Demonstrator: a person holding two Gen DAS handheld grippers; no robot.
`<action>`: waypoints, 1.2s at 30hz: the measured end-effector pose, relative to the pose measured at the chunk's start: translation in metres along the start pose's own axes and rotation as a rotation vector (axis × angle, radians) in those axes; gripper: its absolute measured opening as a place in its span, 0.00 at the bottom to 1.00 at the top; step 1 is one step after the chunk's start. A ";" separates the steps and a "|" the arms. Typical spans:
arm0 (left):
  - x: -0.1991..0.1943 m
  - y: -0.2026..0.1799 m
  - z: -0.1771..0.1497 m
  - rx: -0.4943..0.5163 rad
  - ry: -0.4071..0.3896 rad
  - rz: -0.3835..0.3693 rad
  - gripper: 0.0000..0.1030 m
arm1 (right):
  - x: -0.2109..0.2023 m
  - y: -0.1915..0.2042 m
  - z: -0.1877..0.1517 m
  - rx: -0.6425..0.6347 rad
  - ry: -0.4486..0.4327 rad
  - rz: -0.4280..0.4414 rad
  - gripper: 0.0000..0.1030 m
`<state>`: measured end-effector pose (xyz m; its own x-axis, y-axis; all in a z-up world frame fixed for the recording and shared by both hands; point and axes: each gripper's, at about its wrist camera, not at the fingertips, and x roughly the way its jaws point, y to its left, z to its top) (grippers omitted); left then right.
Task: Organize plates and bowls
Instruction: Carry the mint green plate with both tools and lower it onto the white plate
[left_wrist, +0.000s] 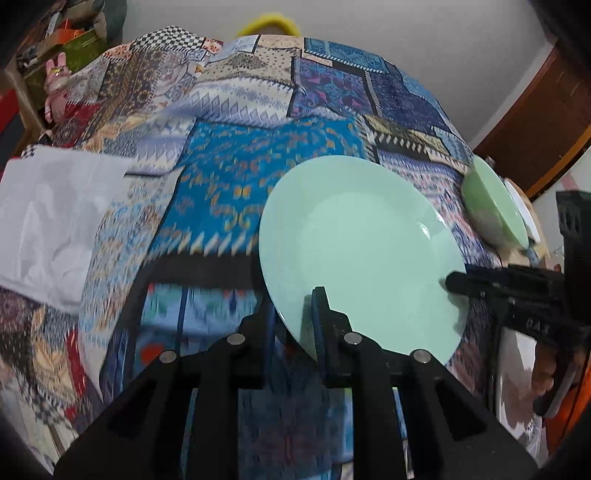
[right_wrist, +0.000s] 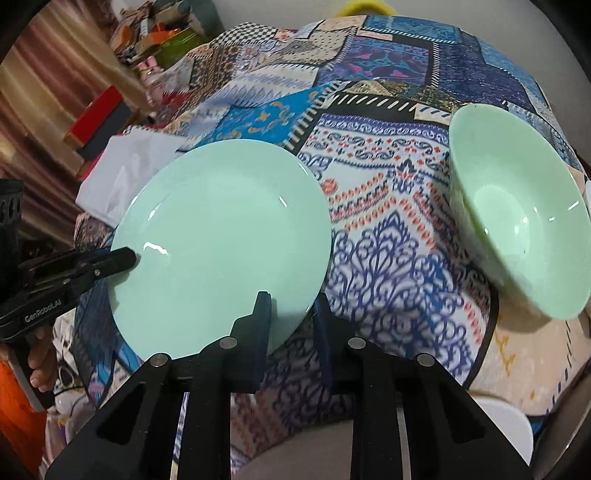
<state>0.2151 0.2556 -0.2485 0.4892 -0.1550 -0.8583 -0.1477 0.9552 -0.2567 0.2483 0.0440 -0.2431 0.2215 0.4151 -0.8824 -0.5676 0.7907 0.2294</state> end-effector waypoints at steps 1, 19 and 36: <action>-0.004 0.000 -0.008 -0.005 0.007 -0.009 0.18 | 0.000 0.000 -0.001 -0.001 0.002 0.003 0.20; 0.004 0.004 -0.008 -0.031 0.025 0.003 0.23 | 0.012 -0.001 0.014 0.029 -0.024 -0.006 0.20; -0.024 -0.017 -0.017 -0.003 -0.014 -0.002 0.23 | -0.034 -0.002 -0.003 0.063 -0.121 -0.014 0.18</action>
<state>0.1914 0.2389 -0.2311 0.5010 -0.1532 -0.8518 -0.1491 0.9542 -0.2594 0.2390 0.0270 -0.2146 0.3252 0.4518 -0.8307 -0.5139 0.8219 0.2458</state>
